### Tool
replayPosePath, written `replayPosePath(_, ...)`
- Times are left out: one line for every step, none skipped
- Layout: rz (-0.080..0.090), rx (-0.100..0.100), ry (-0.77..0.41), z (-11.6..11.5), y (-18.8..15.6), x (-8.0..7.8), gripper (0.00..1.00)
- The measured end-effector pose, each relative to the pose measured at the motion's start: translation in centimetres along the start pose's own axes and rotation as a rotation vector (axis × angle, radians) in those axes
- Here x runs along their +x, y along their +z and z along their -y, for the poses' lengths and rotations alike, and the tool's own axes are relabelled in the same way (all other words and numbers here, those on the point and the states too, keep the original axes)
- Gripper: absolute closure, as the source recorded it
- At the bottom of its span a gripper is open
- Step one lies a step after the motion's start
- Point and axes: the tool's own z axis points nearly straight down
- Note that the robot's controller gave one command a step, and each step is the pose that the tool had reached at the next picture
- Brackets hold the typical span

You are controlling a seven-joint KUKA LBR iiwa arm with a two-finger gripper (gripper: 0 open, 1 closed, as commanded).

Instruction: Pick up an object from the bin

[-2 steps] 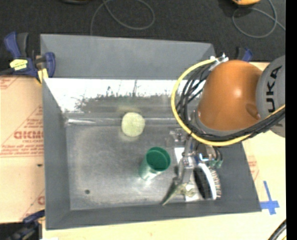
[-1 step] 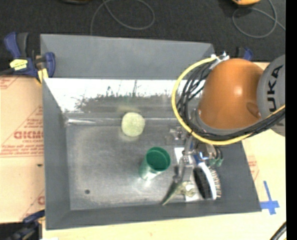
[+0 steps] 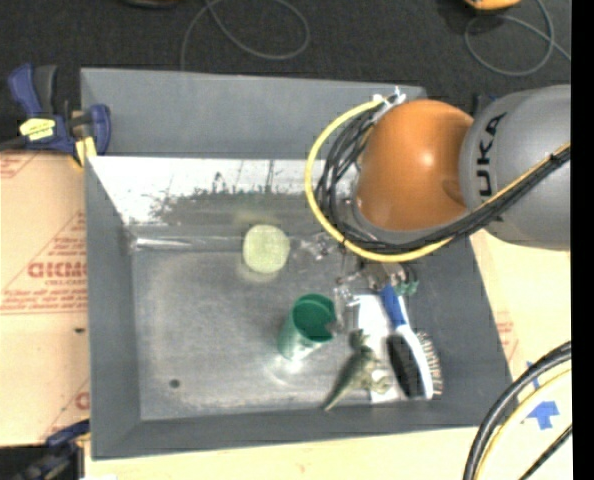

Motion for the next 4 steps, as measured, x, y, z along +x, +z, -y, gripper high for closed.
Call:
replayPosePath(-0.01,-0.003,-0.157,0.3,1.8,-1.0,0.0)
replayPosePath(-0.012,0.001,-0.233,1.1,3.7,-1.7,0.0)
replayPosePath(-0.011,-0.007,-0.455,0.4,6.3,-1.2,0.0)
replayPosePath(-0.007,-0.007,-0.676,-0.3,10.8,-2.0,1.0)
